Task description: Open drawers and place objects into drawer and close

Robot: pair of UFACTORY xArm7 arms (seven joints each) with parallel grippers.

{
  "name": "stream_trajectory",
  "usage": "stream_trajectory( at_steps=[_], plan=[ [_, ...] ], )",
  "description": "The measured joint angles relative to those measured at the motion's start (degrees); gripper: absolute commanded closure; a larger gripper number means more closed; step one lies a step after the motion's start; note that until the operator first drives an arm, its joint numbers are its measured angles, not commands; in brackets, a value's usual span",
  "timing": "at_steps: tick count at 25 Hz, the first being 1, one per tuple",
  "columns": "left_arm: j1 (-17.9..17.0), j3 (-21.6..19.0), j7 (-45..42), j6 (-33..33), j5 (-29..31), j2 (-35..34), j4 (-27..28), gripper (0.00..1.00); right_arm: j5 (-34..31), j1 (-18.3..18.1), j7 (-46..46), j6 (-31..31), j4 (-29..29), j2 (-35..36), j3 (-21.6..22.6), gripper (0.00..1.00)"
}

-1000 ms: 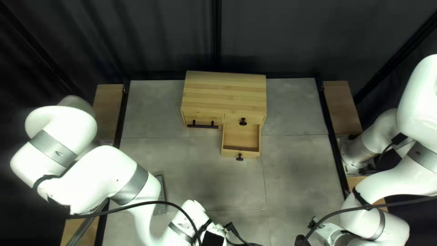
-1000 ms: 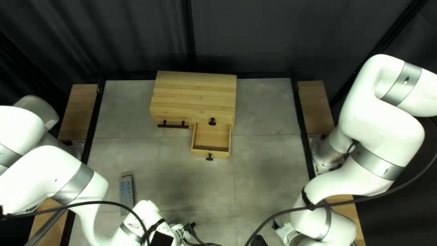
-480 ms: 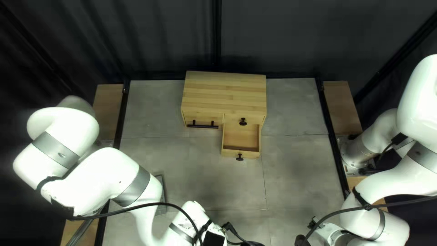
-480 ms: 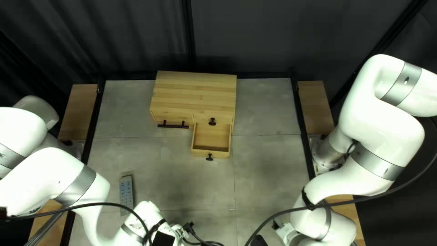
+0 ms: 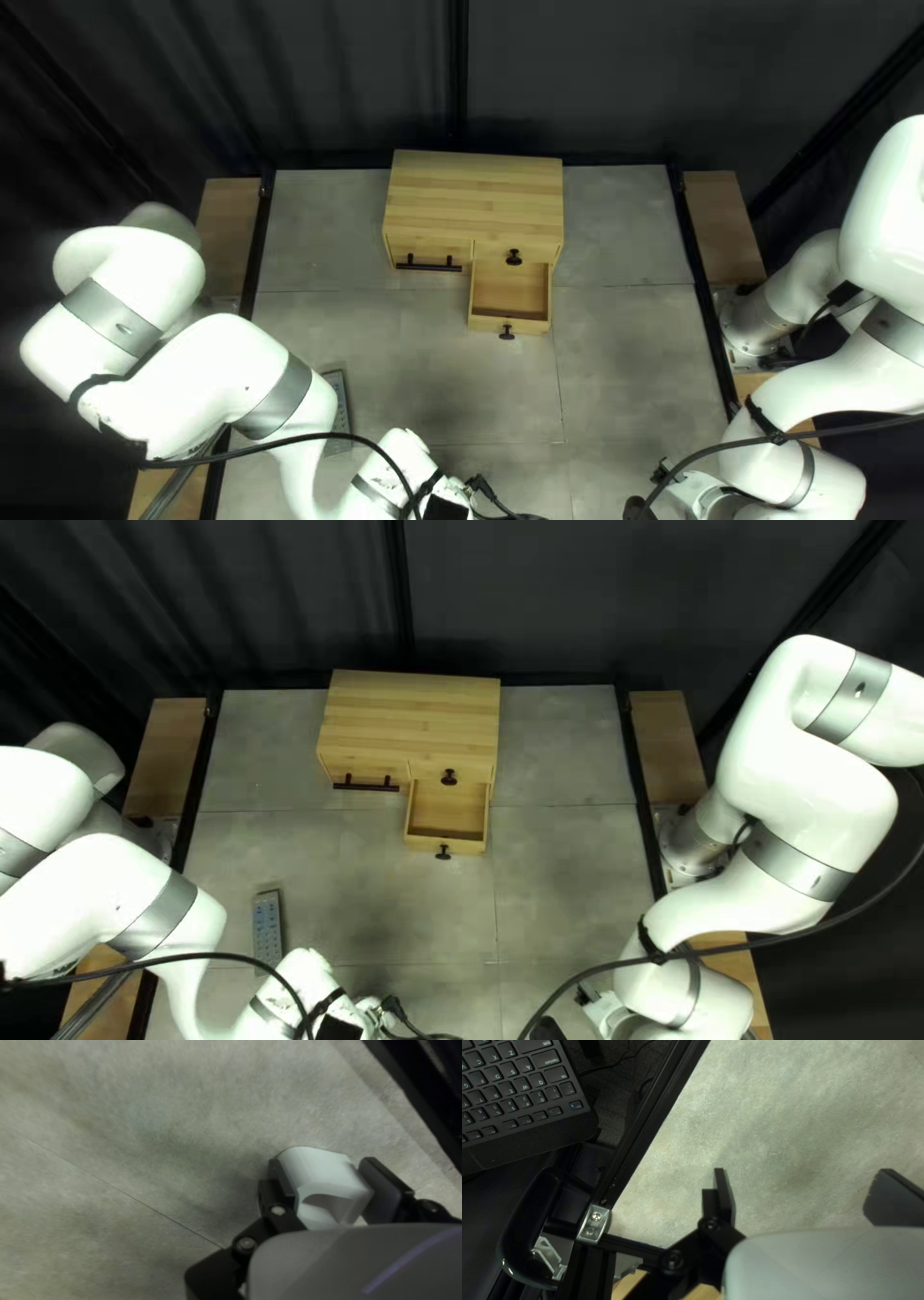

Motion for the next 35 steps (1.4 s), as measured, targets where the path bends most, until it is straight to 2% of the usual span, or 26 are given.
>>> stream_trajectory(
  at_steps=[4, 8, 14, 19, 24, 35],
  plan=[
    [-0.76, -0.13, 5.57, 0.76, 4.52, -3.93, -1.84, 1.0, 0.0, 0.0, 0.0, 0.0, 0.0, 0.0, 0.0, 0.0],
    [-0.24, 0.0, 14.75, 0.61, 9.51, -11.41, -7.68, 1.0, 0.0, 0.0, 0.0, 0.0, 0.0, 0.0, 0.0, 0.0],
    [3.51, 1.37, 32.82, -0.37, 12.08, -20.51, -15.25, 1.0, 0.0, 0.0, 0.0, 0.0, 0.0, 0.0, 0.0, 0.0],
    [7.93, 3.61, 46.43, -2.71, 11.12, -23.25, -17.6, 1.0, 0.0, 0.0, 0.0, 0.0, 0.0, 0.0, 0.0, 0.0],
    [11.5, 5.38, 54.9, -3.15, 9.67, -21.11, -14.94, 1.0, 0.0, 0.0, 0.0, 0.0, 0.0, 0.0, 0.0, 0.0],
    [18.55, 8.01, 67.68, 0.11, 7.34, -11.1, -2.66, 1.0, 0.0, 0.0, 0.0, 0.0, 0.0, 0.0, 0.0, 0.0]
  ],
)
